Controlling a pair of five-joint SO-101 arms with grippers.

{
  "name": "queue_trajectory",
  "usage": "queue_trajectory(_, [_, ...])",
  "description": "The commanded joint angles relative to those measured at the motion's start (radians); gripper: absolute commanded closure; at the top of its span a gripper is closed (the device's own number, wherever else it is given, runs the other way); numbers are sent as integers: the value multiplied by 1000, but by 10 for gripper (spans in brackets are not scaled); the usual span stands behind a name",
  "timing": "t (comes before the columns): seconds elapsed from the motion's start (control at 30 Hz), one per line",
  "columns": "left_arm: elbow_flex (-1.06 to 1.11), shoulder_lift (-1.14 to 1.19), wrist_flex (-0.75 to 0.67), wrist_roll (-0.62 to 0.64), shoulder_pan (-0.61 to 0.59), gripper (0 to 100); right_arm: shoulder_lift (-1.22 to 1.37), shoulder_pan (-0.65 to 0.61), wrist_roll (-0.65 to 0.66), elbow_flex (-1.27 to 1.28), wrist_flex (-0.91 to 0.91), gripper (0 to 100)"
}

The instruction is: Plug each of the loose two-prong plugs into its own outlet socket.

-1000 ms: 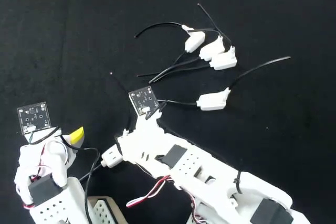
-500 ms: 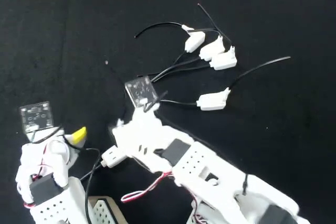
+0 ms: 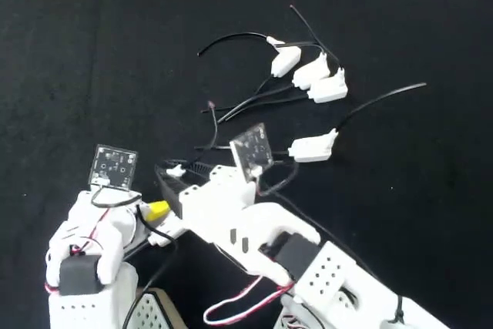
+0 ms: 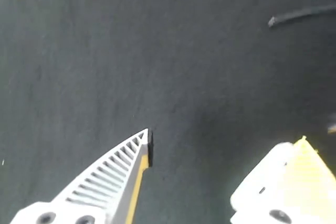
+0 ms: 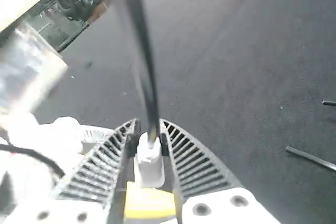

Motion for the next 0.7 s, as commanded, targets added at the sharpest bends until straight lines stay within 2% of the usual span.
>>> queue_trajectory(0.0, [-143,-6,-6,129,53,604,-28,25,-44,5,-26,987])
queue_trajectory(0.17, [-182,-5,-94,232,61,604,16,18,-84,-67,89,987])
queue_trajectory(0.37, [-90,-3,-192,233,51,604,47,18,-83,-163,238,987])
queue_trajectory(0.67, [-96,-3,-192,239,51,604,153,-31,-83,-194,244,987])
